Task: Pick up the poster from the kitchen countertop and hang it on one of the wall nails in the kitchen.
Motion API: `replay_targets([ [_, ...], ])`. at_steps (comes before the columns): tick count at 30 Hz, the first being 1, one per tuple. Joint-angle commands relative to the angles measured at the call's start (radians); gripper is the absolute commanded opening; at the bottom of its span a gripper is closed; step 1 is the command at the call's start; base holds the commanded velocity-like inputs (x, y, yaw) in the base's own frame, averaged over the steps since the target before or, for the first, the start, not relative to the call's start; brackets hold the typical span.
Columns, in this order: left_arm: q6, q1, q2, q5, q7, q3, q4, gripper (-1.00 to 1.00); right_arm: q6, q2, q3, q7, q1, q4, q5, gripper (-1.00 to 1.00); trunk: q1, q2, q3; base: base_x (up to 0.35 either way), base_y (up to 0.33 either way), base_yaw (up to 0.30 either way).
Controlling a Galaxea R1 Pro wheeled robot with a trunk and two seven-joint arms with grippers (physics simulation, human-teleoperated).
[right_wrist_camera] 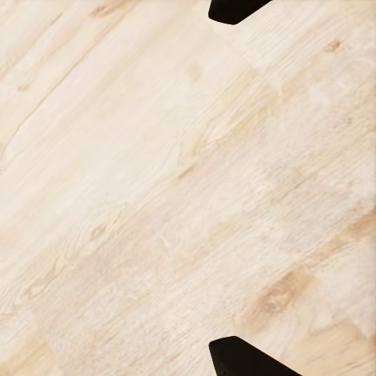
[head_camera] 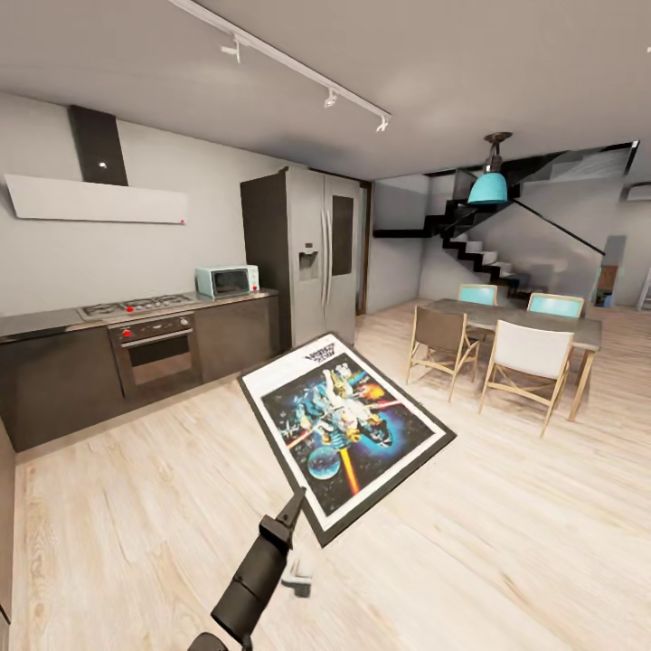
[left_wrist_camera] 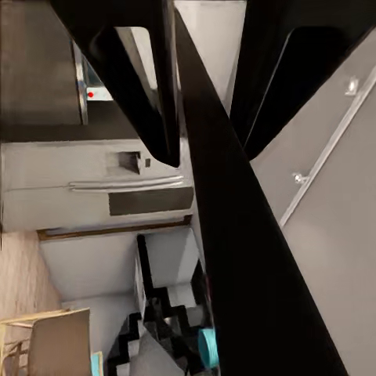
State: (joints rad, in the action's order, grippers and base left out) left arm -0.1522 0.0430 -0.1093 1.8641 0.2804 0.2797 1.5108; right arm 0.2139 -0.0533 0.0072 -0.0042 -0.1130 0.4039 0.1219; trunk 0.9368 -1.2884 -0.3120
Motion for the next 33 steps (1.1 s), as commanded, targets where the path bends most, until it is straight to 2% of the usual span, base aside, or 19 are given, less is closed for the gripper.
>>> replay_targets([
  [1,-0.003,0.0,-0.003,-0.014,0.007,-0.002,0.001,-1.0,0.002,0.0,0.001,0.0,0.0,0.0,0.007,1.0,0.0,-0.001,-0.001,0.0,0.0,0.0],
  [4,-0.004,0.0,-0.007,-0.094,0.007,-0.001,0.002,-1.0,0.002,0.0,0.001,0.0,0.0,0.0,0.007,1.0,0.0,-0.001,-0.001,0.0,0.0,0.0],
  [5,-0.006,0.0,-0.011,-0.197,0.006,-0.002,0.004,-1.0,0.002,0.0,0.001,0.0,0.0,0.0,0.007,1.0,0.0,-0.001,-0.001,0.0,0.0,0.0],
  [6,-0.007,0.0,-0.012,-0.274,0.006,-0.002,0.005,-1.0,0.003,0.0,0.001,0.0,0.0,0.0,0.007,1.0,0.0,-0.001,-0.001,0.0,0.0,0.0],
  [8,-0.008,-0.001,-0.013,-0.33,0.004,-0.002,0.006,-1.0,0.003,0.0,0.001,0.0,0.0,0.0,0.007,1.0,0.0,-0.001,-0.001,0.0,0.0,0.0],
  [10,-0.009,-0.004,-0.012,-0.457,-0.018,-0.005,0.007,-1.0,0.002,0.0,0.001,0.0,0.0,0.0,0.007,1.0,0.0,-0.001,-0.001,0.0,0.0,0.0],
  [12,-0.009,-0.01,-0.012,-0.519,-0.046,-0.005,0.008,-1.0,0.002,0.0,0.001,0.0,0.0,0.0,0.007,1.0,0.0,-0.001,-0.001,0.0,0.0,0.0],
  [14,-0.008,-0.031,-0.012,-0.63,-0.114,-0.009,0.009,-1.0,0.002,0.0,0.001,0.0,0.0,0.0,0.007,1.0,0.0,-0.001,-0.001,0.0,0.0,0.0],
  [16,-0.008,-0.044,-0.012,-0.688,-0.143,-0.021,0.009,-1.0,0.002,0.0,0.001,0.0,0.0,0.0,0.007,1.0,0.0,-0.001,-0.001,0.0,0.0,0.0],
  [17,-0.008,-0.058,-0.012,-0.745,-0.167,-0.041,0.009,-1.0,0.003,0.0,0.001,0.0,0.0,0.0,0.007,1.0,0.0,-0.001,-0.001,0.0,0.0,0.0],
  [20,-0.008,-0.076,-0.012,-0.819,-0.197,-0.073,0.009,-1.0,0.003,0.0,0.001,0.0,0.0,0.0,0.007,1.0,0.0,-0.001,-0.001,0.0,0.0,0.0],
  [21,-0.008,-0.087,-0.011,-0.854,-0.215,-0.09,0.009,-1.0,0.002,0.0,0.001,0.0,0.0,0.0,0.007,1.0,0.0,-0.001,-0.001,0.0,0.0,0.0],
  [24,-0.008,-0.102,-0.01,-0.89,-0.245,-0.114,0.009,-1.0,0.002,0.0,0.001,0.0,0.0,0.0,0.007,1.0,0.0,-0.001,-0.001,0.0,0.0,0.0],
  [27,-0.007,-0.13,-0.01,-0.938,-0.3,-0.161,0.009,-1.0,0.002,0.0,0.001,0.0,0.0,0.0,0.007,1.0,0.0,-0.001,-0.001,0.0,0.0,0.0],
  [28,-0.005,-0.151,-0.01,-0.97,-0.333,-0.187,0.009,-1.0,0.002,0.0,0.001,0.0,0.0,0.0,0.007,1.0,0.0,-0.001,-0.001,0.0,0.0,0.0],
  [30,-0.003,-0.173,-0.01,-1.008,-0.37,-0.212,0.009,-1.0,0.002,0.0,0.001,0.0,0.0,0.0,0.007,1.0,0.0,-0.001,-0.001,0.0,0.0,0.0],
  [31,-0.001,-0.195,-0.009,-1.048,-0.412,-0.234,0.007,-1.0,0.002,0.0,0.001,0.0,0.0,0.0,0.007,1.0,0.0,-0.001,-0.001,0.0,0.0,0.0],
  [33,0.002,-0.217,-0.009,-1.086,-0.459,-0.257,0.005,-1.0,0.002,0.0,0.001,0.0,0.0,0.0,0.007,1.0,0.0,-0.001,-0.001,0.0,0.0,0.0],
])
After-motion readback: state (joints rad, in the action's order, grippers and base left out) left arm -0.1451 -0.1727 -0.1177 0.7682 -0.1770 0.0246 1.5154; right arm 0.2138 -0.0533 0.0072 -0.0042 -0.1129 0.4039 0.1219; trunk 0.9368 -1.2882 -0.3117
